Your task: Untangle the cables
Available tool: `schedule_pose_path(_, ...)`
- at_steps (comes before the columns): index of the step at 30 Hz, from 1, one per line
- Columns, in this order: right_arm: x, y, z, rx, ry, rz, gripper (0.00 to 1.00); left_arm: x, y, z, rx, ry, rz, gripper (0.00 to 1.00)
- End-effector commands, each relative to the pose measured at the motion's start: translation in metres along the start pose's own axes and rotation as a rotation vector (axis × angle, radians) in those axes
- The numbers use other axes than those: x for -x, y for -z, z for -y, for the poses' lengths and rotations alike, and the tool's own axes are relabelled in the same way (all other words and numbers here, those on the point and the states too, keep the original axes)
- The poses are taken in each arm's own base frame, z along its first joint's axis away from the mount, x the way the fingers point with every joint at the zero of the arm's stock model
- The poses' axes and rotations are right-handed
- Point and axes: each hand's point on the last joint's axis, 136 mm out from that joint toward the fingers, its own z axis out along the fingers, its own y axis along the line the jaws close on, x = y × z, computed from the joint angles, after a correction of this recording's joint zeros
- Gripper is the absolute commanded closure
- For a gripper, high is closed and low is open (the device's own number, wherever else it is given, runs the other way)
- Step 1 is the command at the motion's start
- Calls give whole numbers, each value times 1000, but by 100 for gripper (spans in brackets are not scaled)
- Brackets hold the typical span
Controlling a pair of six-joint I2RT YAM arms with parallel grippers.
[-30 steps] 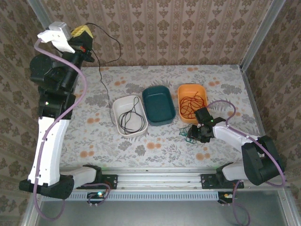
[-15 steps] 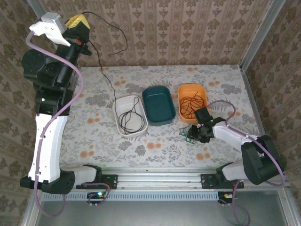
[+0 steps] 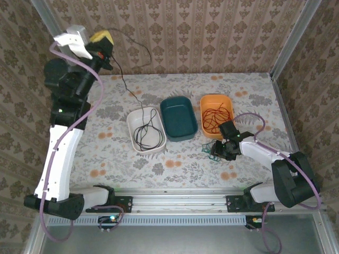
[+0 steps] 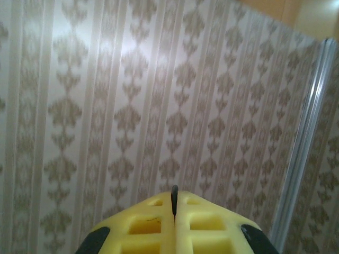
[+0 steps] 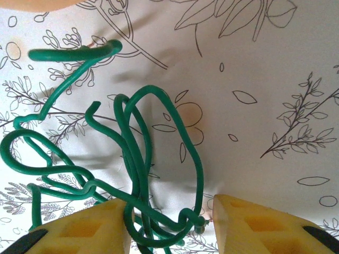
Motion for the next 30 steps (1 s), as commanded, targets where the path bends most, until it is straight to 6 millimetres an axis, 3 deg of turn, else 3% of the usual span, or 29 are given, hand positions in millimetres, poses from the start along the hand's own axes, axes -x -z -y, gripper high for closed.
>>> schedule_pose_path(1,0,-3,-2,10,13,-13,55,-38,15,-15,58,71,-76,100)
schedule_pose_path(9,-2,-6,-2,11,17,-26,55,-167,65,-48,232,200,-357,100)
schedule_pose_path(13,-2,-6,-3,16,16,-27,55,-233,83,-53,274,321,-470,100)
schedule_pose_path(15,-1,-5,-5,22,16,-26,55,-256,90,-55,299,342,-509,100)
schedule_pose_path(19,-2,-9,-5,13,17,-48,55,-290,98,-60,340,336,-582,100)
schedule_pose_path(23,-1,-9,-6,17,18,-50,55,-309,96,-63,349,330,-630,100)
schedule_pose_path(30,-1,-9,-5,12,17,-44,55,-359,94,-84,453,245,-780,100)
